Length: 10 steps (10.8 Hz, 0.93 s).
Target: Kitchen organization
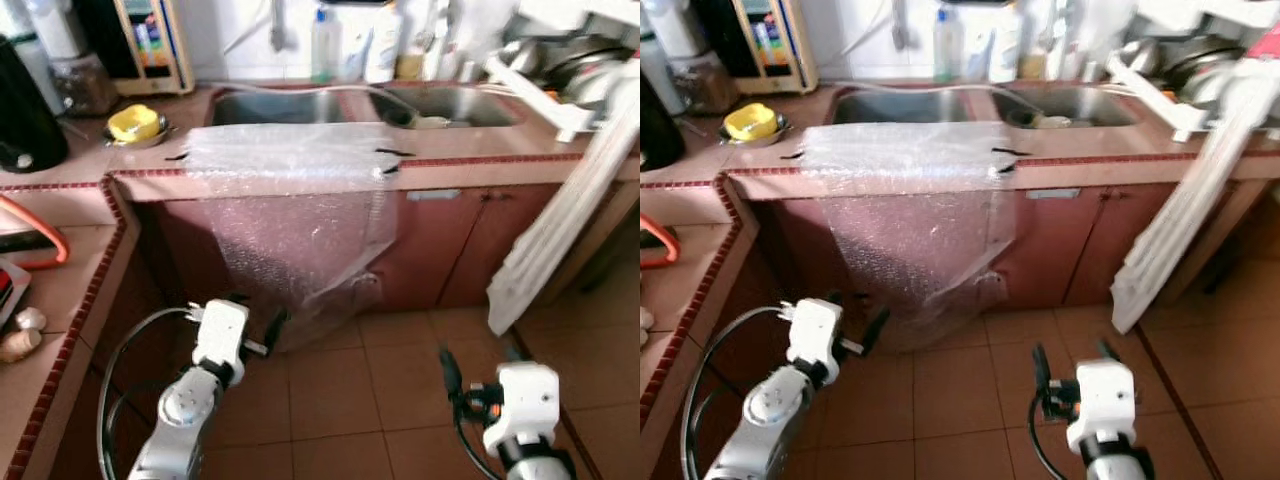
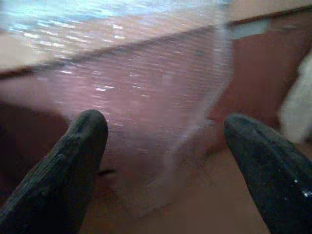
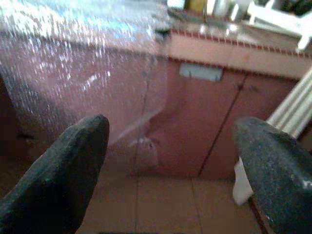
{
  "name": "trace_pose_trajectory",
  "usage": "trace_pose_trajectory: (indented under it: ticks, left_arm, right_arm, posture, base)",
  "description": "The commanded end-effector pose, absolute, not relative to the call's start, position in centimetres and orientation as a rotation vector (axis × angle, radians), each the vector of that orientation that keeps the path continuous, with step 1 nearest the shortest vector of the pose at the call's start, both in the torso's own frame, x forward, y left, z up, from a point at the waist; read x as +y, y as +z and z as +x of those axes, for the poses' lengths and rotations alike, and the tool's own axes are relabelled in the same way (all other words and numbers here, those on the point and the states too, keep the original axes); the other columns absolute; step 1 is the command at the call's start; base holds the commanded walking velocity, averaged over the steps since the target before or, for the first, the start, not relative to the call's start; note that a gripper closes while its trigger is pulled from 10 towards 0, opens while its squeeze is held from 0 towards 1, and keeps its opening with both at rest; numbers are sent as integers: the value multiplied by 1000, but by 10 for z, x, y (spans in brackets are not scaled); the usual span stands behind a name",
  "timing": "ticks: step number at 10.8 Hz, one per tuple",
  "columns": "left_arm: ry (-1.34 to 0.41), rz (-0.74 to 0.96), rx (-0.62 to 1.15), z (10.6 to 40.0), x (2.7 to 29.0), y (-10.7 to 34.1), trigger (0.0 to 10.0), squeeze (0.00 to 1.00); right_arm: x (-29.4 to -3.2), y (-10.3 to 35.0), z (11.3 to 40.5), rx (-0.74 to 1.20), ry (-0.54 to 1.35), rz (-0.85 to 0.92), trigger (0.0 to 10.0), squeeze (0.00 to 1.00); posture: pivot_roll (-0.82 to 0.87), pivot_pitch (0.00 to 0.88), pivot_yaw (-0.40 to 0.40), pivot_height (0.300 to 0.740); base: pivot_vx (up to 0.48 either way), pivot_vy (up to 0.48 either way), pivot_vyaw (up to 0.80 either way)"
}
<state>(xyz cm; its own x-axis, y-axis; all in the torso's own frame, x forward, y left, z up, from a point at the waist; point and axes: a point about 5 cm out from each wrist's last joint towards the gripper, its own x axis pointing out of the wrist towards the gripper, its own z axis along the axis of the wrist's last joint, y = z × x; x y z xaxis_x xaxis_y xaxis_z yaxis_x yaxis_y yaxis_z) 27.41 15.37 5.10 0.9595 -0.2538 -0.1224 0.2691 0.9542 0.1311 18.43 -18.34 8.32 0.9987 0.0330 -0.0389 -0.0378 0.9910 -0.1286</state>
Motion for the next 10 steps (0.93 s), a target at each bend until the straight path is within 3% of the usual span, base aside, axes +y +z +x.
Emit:
trace_pose_trajectory:
  ticks: [1, 3, 6, 8, 10]
  left_arm:
    - [-184, 180, 97, 279, 166, 57, 10000, 0]
    - [-79, 215, 113, 278, 191, 57, 10000, 0]
    - [-29, 157, 96, 269, 195, 61, 10000, 0]
    - [-139, 111, 130, 238, 187, 50, 10000, 0]
    - [-139, 113, 131, 237, 190, 51, 10000, 0]
  right_arm:
    - [-186, 88, 183, 24, 22, -134, 10000, 0]
    - [-185, 91, 186, 16, 39, -132, 10000, 0]
    - [-182, 92, 194, 10, 79, -134, 10000, 0]
    - [-179, 90, 198, 18, 115, -136, 10000, 0]
    - [-178, 89, 199, 20, 123, -135, 10000, 0]
  posture:
    - [-42, 0, 0, 740]
    - [-17, 0, -18, 740]
    - [26, 0, -45, 740]
    - [56, 0, -65, 740]
    - [64, 0, -62, 740]
  base:
    - [0, 0, 0]
    - [0, 0, 0]
    - [0, 0, 0]
    - [0, 0, 0]
    - [0, 0, 0]
